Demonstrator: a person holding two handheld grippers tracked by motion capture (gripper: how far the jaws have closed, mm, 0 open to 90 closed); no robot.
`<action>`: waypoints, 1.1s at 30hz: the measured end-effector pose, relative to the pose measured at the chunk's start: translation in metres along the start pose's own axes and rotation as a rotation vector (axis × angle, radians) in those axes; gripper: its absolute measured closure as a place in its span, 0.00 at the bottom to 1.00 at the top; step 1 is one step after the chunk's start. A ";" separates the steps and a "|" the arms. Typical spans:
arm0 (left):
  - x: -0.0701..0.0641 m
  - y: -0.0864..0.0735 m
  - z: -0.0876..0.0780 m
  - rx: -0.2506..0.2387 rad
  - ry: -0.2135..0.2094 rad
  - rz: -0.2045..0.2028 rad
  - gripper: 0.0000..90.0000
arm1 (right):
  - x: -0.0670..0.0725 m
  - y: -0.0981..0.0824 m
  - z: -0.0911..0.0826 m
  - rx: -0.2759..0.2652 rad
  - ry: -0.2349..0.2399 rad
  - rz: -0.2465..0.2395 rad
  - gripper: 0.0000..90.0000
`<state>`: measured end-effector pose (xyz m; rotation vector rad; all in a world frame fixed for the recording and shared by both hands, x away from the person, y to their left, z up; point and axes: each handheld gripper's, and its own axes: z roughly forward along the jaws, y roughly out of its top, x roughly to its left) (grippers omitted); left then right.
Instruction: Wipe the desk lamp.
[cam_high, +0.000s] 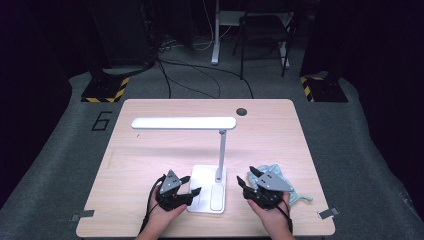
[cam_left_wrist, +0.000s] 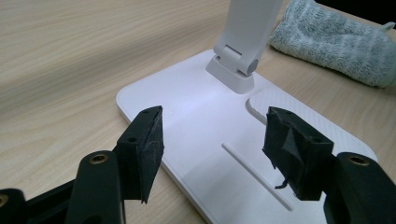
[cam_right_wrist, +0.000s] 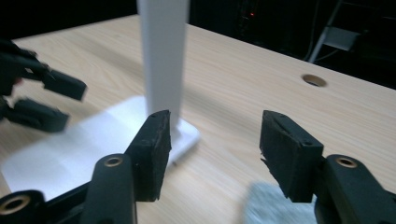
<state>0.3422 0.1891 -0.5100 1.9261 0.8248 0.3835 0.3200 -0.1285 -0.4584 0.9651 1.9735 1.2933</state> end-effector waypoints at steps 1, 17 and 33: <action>0.000 -0.001 0.001 0.000 0.003 -0.005 0.39 | -0.010 -0.010 -0.010 0.020 -0.026 -0.013 0.44; -0.004 -0.008 0.017 0.043 0.046 -0.007 0.31 | -0.045 -0.052 -0.012 0.102 -0.140 0.098 0.39; -0.001 -0.009 0.017 0.125 0.023 -0.053 0.29 | -0.051 -0.058 -0.007 0.122 -0.134 0.139 0.39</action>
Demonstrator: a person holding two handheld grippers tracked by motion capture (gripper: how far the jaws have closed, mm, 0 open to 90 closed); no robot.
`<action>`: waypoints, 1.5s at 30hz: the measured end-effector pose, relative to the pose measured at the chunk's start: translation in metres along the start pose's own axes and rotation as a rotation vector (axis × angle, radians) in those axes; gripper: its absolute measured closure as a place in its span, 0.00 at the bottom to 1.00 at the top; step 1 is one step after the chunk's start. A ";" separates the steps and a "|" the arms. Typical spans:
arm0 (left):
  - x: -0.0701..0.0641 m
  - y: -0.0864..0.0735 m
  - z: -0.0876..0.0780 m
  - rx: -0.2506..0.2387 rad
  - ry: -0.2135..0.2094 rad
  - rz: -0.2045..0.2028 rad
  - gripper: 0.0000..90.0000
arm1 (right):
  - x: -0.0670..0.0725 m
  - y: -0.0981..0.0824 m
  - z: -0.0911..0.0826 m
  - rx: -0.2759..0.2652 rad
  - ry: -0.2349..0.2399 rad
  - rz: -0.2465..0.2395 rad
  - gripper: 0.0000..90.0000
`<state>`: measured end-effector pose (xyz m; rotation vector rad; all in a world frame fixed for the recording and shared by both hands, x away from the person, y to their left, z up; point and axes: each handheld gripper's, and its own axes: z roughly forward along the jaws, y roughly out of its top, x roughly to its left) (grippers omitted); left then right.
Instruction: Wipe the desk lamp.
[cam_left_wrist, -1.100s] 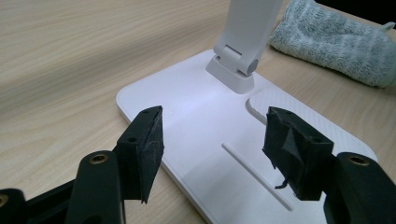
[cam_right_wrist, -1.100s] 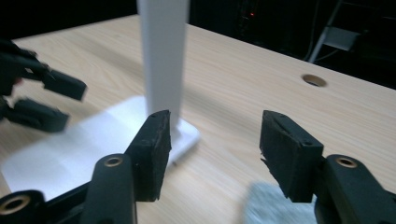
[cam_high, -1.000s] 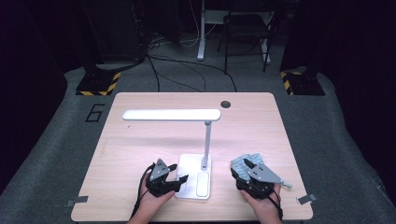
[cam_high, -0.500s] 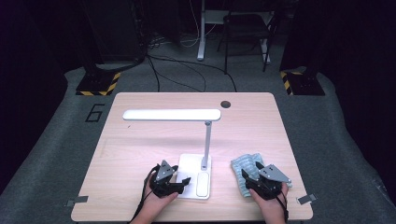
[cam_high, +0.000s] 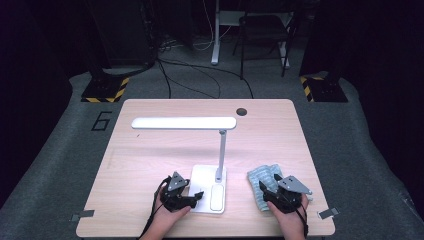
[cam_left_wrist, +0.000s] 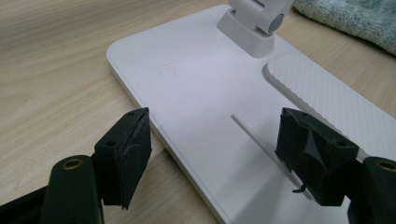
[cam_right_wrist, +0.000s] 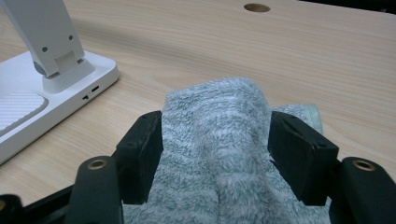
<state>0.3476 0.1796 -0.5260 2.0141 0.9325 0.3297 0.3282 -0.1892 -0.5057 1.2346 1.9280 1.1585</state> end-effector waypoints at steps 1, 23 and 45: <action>0.000 0.000 0.000 0.000 0.000 0.000 0.29 | 0.000 0.000 0.000 0.000 0.000 0.000 0.39; -0.003 -0.002 -0.002 -0.024 0.020 -0.006 0.40 | -0.005 -0.007 0.014 0.120 -0.021 0.020 0.32; -0.007 -0.003 -0.002 -0.038 0.050 0.003 0.42 | -0.012 -0.008 0.025 0.211 -0.034 0.037 0.39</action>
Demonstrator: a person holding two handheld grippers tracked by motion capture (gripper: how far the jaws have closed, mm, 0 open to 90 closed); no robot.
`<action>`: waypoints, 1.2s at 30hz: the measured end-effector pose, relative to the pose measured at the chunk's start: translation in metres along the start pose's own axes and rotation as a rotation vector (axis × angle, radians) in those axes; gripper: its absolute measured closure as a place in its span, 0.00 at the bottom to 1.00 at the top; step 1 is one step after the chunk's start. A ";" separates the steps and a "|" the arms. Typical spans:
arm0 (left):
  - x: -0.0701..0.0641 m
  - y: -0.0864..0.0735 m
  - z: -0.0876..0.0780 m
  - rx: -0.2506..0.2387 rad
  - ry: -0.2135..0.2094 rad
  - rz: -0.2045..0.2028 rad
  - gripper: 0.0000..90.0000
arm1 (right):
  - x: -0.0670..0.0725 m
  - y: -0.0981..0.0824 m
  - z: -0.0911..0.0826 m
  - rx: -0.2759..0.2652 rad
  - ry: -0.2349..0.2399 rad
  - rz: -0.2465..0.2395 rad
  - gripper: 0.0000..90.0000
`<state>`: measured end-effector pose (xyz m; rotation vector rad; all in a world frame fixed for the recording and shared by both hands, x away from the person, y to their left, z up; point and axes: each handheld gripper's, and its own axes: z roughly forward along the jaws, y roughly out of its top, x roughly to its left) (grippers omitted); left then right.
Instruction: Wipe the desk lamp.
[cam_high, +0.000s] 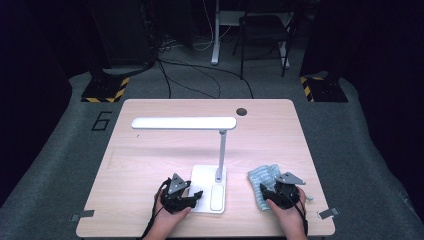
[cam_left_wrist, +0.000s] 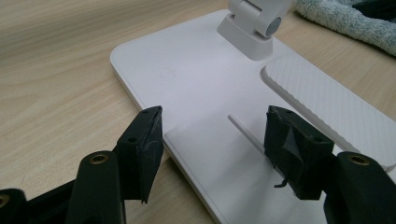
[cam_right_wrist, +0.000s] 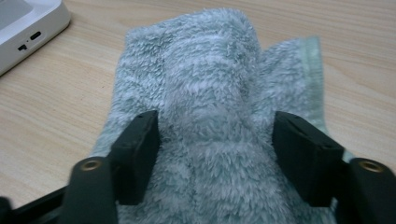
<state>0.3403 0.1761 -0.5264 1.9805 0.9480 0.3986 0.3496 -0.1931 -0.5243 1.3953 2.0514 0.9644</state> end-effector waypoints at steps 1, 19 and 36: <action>0.000 0.000 0.000 0.000 0.000 0.000 0.42 | 0.000 0.000 0.000 0.000 0.000 0.000 0.39; 0.000 0.000 0.000 0.006 0.004 0.010 0.42 | 0.017 0.015 -0.006 -0.072 0.088 0.000 0.77; -0.001 0.000 0.000 0.007 0.006 0.010 0.42 | 0.064 0.072 -0.013 -0.184 0.186 0.022 0.77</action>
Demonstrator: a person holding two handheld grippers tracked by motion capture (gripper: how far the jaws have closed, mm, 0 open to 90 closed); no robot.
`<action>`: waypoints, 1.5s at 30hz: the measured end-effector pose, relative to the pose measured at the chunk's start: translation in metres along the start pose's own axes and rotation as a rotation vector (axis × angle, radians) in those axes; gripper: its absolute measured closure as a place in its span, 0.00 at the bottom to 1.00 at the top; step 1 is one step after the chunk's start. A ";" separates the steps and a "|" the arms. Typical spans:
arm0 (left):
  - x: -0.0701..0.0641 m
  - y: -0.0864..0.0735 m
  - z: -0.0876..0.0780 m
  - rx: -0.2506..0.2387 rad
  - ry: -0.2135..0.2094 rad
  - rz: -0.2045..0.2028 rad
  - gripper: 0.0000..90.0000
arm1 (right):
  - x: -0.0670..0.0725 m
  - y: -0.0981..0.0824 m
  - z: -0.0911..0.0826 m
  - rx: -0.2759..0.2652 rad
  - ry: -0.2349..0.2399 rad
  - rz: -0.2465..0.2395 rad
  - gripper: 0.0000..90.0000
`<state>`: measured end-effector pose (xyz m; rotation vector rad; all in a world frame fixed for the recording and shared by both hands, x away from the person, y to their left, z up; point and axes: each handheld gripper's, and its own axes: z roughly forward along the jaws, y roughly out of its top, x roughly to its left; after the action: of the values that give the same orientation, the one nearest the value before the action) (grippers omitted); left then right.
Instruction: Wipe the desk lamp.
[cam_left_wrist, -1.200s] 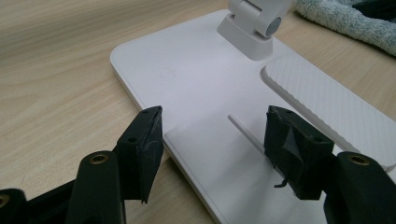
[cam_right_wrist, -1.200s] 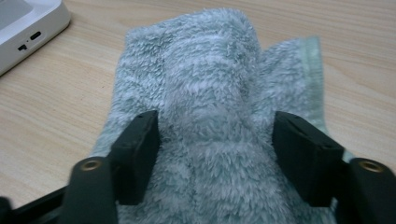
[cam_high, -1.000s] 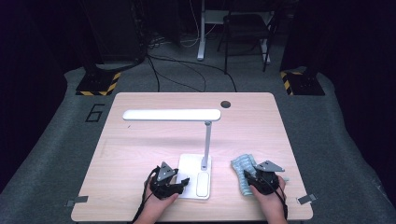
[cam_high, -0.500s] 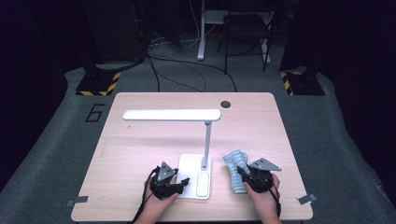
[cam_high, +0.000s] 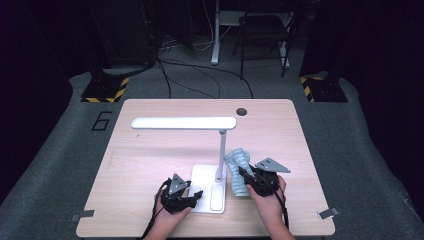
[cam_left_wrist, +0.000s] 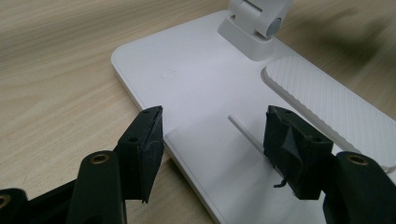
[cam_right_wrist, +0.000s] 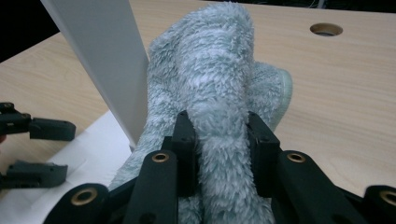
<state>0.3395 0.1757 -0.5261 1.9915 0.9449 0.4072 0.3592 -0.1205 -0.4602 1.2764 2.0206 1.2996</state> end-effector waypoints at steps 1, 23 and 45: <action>0.000 0.000 0.000 -0.005 0.000 -0.007 0.42 | 0.003 0.006 0.003 0.004 -0.011 -0.013 0.77; 0.000 0.000 0.000 0.001 -0.002 -0.001 0.42 | 0.016 -0.019 0.042 0.107 -0.035 0.026 0.77; 0.000 0.000 0.000 0.001 -0.003 -0.002 0.42 | 0.015 -0.020 0.034 0.014 0.174 0.220 0.79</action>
<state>0.3397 0.1758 -0.5260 1.9917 0.9454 0.4025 0.3671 -0.0938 -0.4916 1.4722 2.0530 1.5469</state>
